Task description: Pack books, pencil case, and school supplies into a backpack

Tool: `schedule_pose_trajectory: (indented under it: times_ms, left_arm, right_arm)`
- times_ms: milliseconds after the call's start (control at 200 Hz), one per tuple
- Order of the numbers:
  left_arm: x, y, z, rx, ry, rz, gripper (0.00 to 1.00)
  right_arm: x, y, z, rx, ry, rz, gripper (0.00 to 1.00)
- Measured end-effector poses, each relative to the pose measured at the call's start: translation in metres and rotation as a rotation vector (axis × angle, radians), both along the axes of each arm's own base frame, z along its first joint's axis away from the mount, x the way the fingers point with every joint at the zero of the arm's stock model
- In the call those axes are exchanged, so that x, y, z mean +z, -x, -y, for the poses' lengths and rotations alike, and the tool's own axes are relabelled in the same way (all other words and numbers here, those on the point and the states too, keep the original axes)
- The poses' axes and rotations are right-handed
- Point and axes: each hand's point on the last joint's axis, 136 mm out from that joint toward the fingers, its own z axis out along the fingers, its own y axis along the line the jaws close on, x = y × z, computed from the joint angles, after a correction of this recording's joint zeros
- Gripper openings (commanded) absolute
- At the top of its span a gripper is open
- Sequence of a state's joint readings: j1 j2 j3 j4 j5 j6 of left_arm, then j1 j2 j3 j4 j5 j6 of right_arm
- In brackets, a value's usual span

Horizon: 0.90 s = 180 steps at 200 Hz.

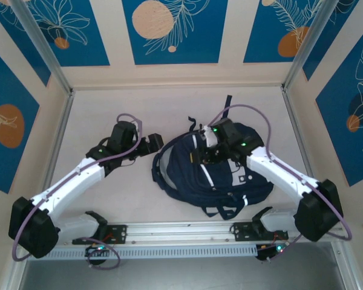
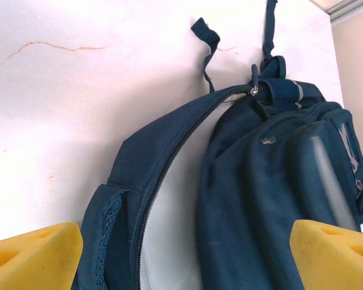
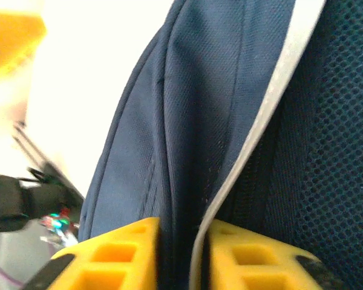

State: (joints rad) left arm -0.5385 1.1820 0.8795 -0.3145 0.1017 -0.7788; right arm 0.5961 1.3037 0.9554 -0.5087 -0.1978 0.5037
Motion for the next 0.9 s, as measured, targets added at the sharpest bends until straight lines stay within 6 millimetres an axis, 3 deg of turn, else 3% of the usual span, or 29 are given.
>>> schedule_pose_trajectory:
  times_ms: [125,195,255,380,490,555,655,750,820,900]
  left_arm:
    - [-0.024,-0.004,0.004,-0.005,-0.033,-0.061,0.90]
    - [-0.040,-0.007,0.009,-0.018,-0.052,-0.107,0.90]
    - [-0.051,-0.011,0.014,-0.033,-0.072,-0.138,0.90]
    - [-0.067,-0.017,0.031,-0.074,-0.108,-0.172,0.89]
    - [-0.079,-0.017,0.045,-0.114,-0.134,-0.194,0.84]
    - [-0.086,-0.018,0.052,-0.134,-0.152,-0.204,0.78]
    - [-0.096,-0.019,0.053,-0.148,-0.177,-0.214,0.65]
    - [-0.100,-0.020,0.053,-0.157,-0.189,-0.212,0.50]
    - [-0.100,-0.020,0.056,-0.166,-0.183,-0.202,0.36]
    - [-0.106,-0.018,0.058,-0.172,-0.161,-0.208,0.21]
  right_arm:
    - [-0.024,0.009,-0.005,0.025,0.129,0.001,0.56]
    - [-0.021,0.010,-0.001,0.015,0.169,0.038,0.58]
    - [-0.011,0.008,0.011,-0.034,0.195,0.081,0.49]
    - [0.023,0.001,0.053,-0.274,0.212,0.148,0.19]
    - [0.019,0.012,0.097,-0.509,0.289,0.065,0.01]
    - [0.001,0.027,0.121,-0.637,0.373,-0.035,0.00]
    - [-0.034,0.065,0.161,-0.794,0.544,-0.198,0.00]
    - [-0.053,0.094,0.191,-0.896,0.664,-0.279,0.00]
    - [-0.060,0.104,0.204,-0.942,0.697,-0.309,0.01]
    - [-0.068,0.102,0.212,-0.994,0.691,-0.340,0.01]
